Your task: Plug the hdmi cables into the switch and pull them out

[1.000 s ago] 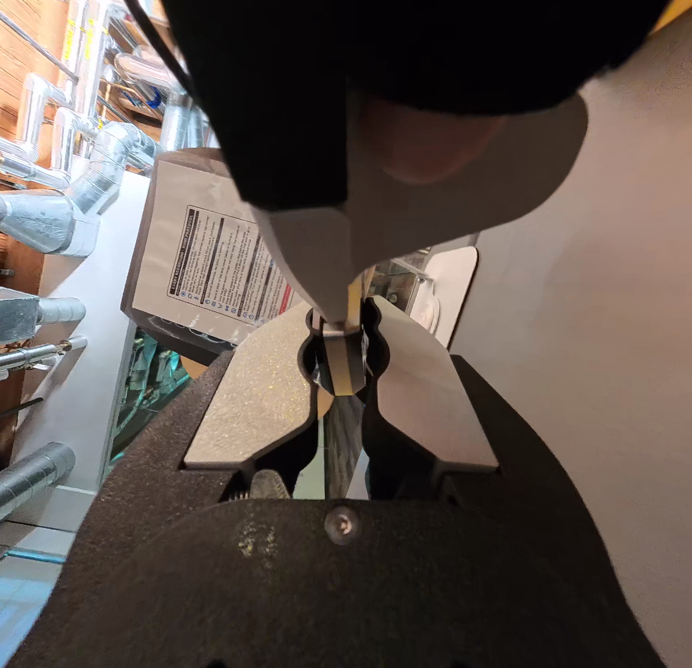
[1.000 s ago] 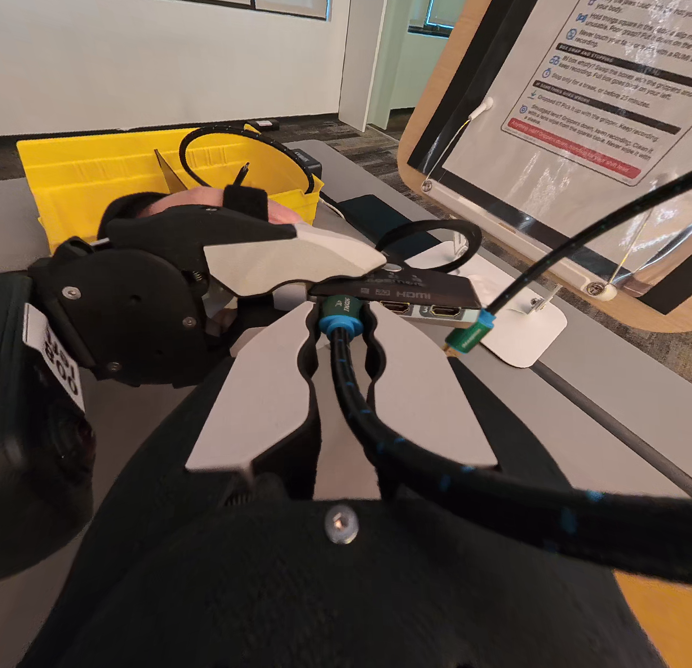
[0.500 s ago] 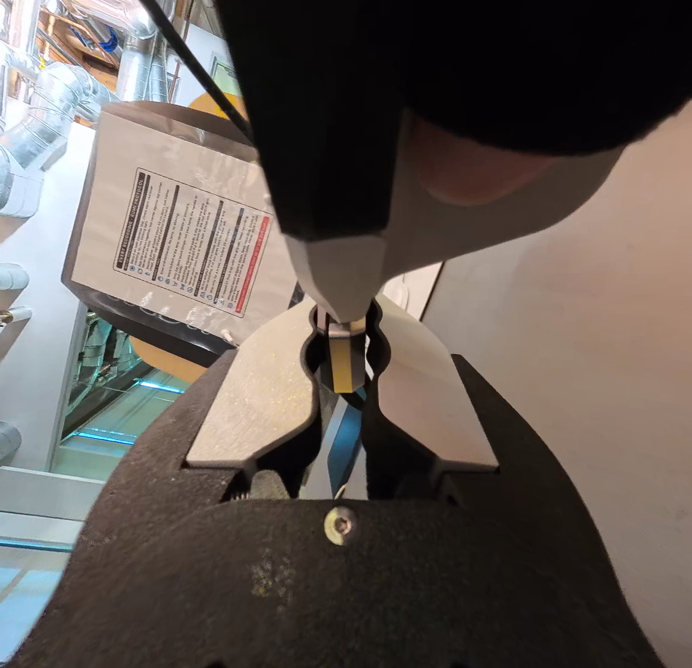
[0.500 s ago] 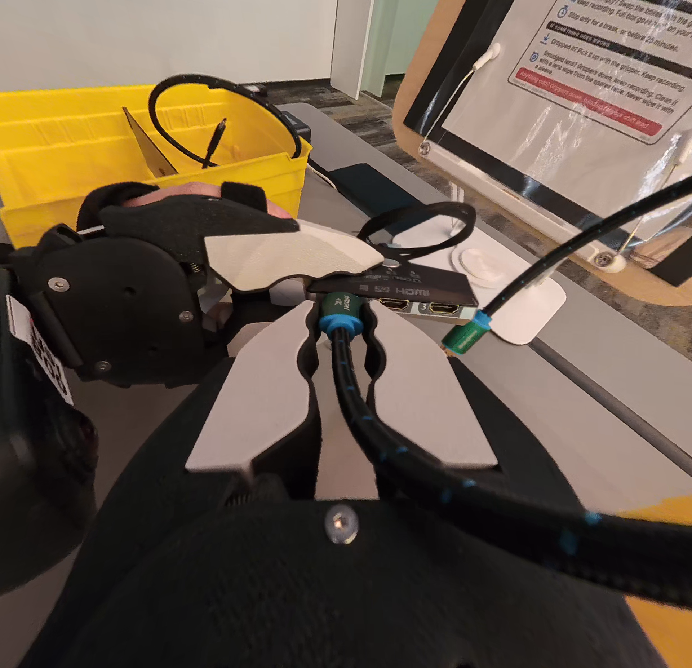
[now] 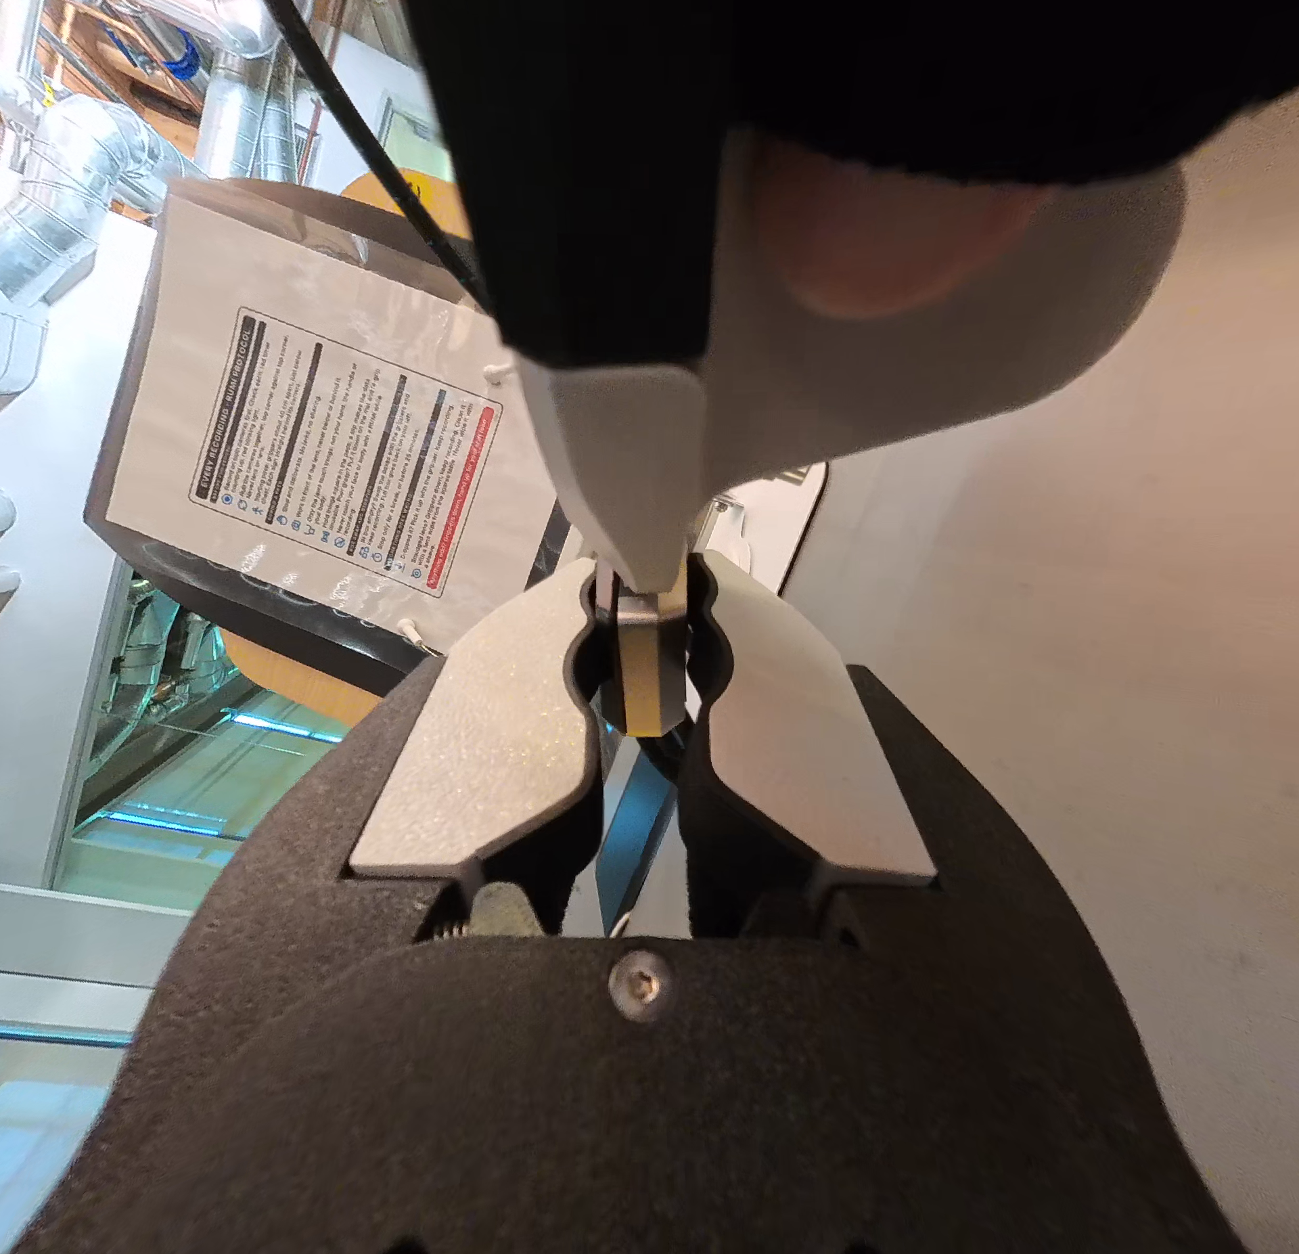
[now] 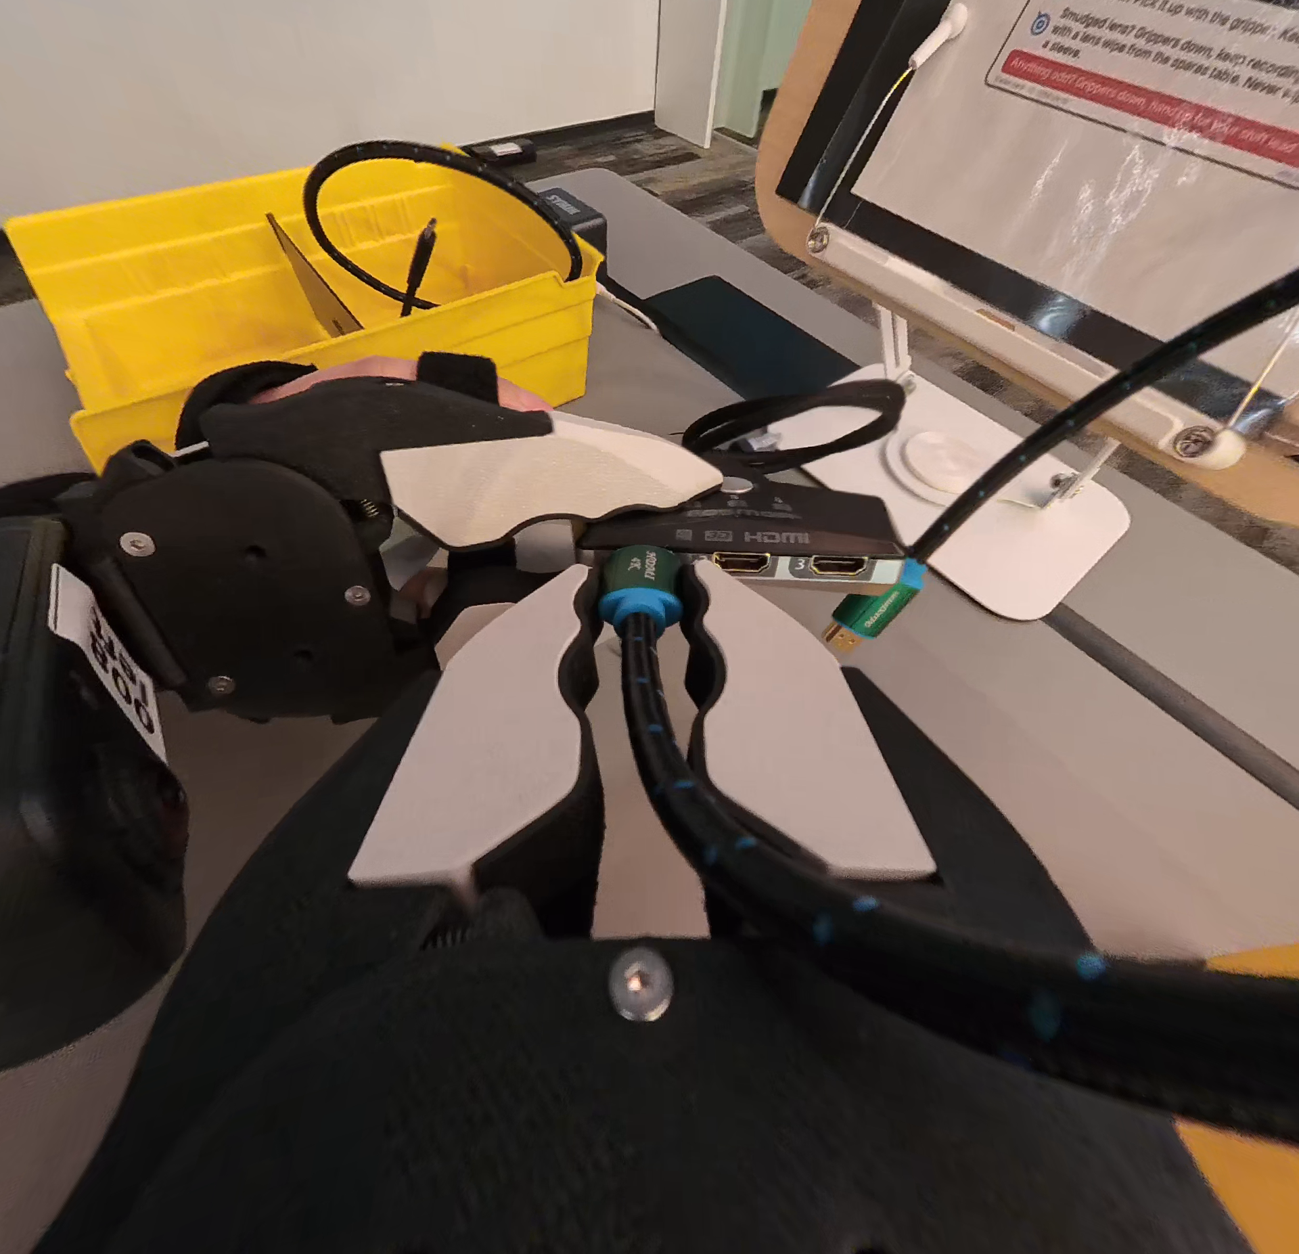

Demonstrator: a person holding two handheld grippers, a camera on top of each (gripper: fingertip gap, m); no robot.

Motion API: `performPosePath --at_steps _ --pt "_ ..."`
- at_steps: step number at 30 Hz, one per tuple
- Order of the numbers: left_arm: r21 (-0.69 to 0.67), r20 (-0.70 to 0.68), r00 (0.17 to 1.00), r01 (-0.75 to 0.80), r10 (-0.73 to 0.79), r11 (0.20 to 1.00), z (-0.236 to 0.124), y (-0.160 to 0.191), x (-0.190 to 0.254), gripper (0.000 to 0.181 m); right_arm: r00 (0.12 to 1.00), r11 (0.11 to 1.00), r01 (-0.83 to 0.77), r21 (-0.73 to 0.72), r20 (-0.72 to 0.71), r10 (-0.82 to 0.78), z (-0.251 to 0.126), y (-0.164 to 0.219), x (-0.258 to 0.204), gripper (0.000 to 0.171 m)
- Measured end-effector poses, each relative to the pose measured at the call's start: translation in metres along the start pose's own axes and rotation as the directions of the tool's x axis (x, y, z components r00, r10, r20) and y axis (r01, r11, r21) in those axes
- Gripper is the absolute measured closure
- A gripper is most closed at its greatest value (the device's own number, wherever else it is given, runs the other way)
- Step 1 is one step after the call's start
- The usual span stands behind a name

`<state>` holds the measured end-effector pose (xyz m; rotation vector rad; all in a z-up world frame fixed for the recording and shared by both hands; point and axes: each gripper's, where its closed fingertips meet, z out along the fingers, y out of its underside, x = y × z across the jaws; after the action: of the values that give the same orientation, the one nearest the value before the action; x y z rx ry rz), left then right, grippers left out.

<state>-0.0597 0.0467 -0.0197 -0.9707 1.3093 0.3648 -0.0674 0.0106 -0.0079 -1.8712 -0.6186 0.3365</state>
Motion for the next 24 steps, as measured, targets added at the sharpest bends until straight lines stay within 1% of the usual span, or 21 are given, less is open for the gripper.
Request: performPosePath --at_steps 5,11,12,16,19,22,24 --pt "-0.011 -0.006 1.0 0.014 -0.014 1.0 0.001 -0.001 0.001 0.16 0.998 0.999 0.039 -0.017 -0.042 -0.04 -0.001 0.0 0.002 0.148" --pt "0.014 0.003 1.0 0.023 -0.023 1.0 -0.001 -0.007 -0.003 0.16 0.985 0.987 0.146 -0.064 -0.085 -0.151 -0.007 -0.003 0.001 0.149" --pt "0.02 0.003 1.0 0.025 -0.025 0.999 -0.001 -0.008 -0.003 0.16 0.984 0.986 0.153 -0.071 -0.081 -0.158 -0.008 -0.003 0.001 0.149" --pt "0.027 0.0 1.0 0.031 -0.031 0.999 -0.002 -0.011 -0.004 0.16 0.996 0.994 0.083 -0.064 -0.027 -0.085 -0.011 -0.004 0.0 0.148" --pt "0.034 0.004 0.999 0.038 -0.038 0.999 -0.003 -0.014 -0.007 0.16 0.993 0.992 0.107 -0.07 -0.044 -0.11 -0.014 -0.007 0.001 0.148" --pt "0.032 0.0 0.999 0.052 -0.052 0.998 -0.002 -0.016 -0.008 0.16 0.979 0.981 0.172 -0.094 -0.096 -0.181 -0.016 -0.008 0.001 0.149" --pt "0.038 -0.005 0.998 0.056 -0.056 0.998 -0.002 -0.018 -0.007 0.16 0.978 0.979 0.175 -0.107 -0.095 -0.185 -0.017 -0.007 0.002 0.149"
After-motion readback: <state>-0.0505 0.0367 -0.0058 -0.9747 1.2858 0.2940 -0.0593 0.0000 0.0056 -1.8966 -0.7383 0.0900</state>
